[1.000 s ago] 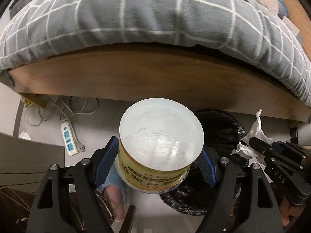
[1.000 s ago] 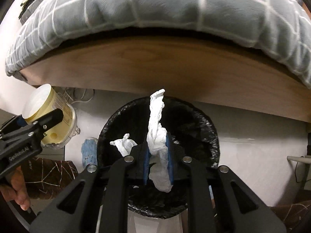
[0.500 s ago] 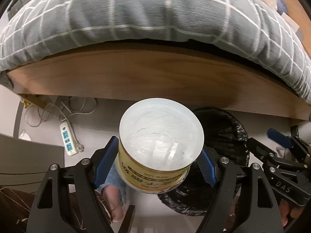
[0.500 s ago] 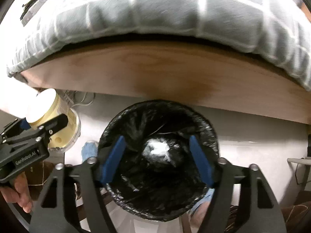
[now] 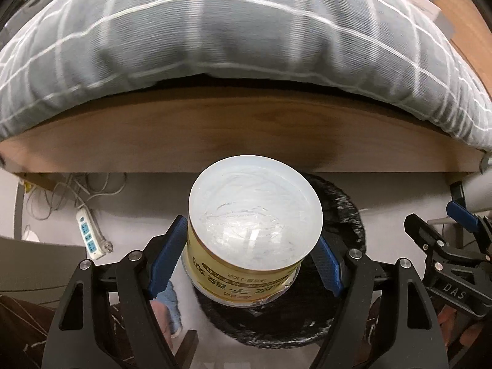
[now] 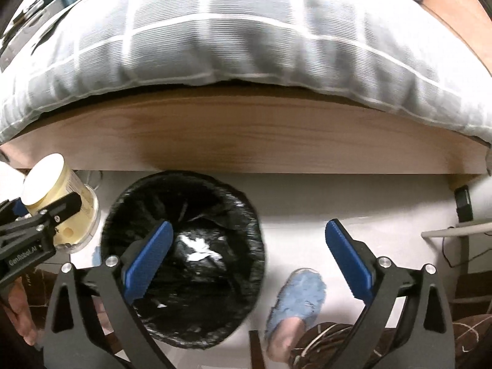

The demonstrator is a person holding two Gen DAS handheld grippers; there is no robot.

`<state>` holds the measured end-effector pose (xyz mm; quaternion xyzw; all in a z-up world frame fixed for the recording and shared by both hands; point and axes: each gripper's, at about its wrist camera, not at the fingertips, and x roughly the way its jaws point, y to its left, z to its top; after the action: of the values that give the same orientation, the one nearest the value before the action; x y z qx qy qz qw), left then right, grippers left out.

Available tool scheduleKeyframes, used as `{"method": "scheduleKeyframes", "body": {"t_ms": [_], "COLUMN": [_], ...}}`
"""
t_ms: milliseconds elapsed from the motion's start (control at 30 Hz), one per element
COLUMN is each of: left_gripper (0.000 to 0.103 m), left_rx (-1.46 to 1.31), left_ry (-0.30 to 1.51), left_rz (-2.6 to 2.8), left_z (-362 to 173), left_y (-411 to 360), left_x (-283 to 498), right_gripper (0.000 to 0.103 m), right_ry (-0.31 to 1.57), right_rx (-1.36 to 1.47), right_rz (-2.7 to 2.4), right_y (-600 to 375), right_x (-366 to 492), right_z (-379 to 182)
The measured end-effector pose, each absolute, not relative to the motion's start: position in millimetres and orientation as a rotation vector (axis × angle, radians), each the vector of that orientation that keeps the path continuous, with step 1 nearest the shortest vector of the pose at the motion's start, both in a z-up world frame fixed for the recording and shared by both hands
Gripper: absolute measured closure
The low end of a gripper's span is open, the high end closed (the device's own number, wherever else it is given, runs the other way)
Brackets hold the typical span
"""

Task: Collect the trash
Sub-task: 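Open the right tool over the bin while the left tool drops the cup in, then move both tools back over the bed toward the black sachet and white box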

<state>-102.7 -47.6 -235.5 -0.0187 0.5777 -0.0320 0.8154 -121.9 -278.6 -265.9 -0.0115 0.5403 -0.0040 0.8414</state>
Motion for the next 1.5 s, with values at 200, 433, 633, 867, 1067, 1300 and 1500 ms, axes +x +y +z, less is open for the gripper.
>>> {"method": "scheduleKeyframes", "body": {"t_ms": [200,433,633,867,1067,1300,1500], "left_gripper": [0.028,0.024,0.01,0.007,0.007,0.006,0.006], "left_rx": [-0.022,0.044,0.047,0.025,-0.014,-0.016,-0.013], "left_ry": [1.248,1.231,1.202,1.158,1.102,1.003,0.967], "left_rz": [-0.109,-0.13,-0.105,-0.079,-0.077,-0.071,-0.091], "left_z": [-242,-246,-241,-212,-171,-122,-100], "left_y": [-78,-99,-92,-83,-69,-62,-61], "left_x": [-101,-103,-102,-101,-95,-88,-81], "right_gripper": [0.008,0.008,0.008,0.008,0.008,0.008,0.008], "right_ry": [1.138,1.115,1.093,1.007,0.912,0.806,0.728], "right_rx": [0.0,0.021,0.013,0.006,0.008,0.032,0.03], "right_rz": [-0.055,-0.068,-0.059,-0.025,-0.027,-0.033,-0.036], "right_y": [-310,-322,-317,-302,-301,-307,-317], "right_x": [-130,-131,-124,-118,-114,-107,-103], "right_z": [-265,-263,-250,-205,-165,-133,-107]}}
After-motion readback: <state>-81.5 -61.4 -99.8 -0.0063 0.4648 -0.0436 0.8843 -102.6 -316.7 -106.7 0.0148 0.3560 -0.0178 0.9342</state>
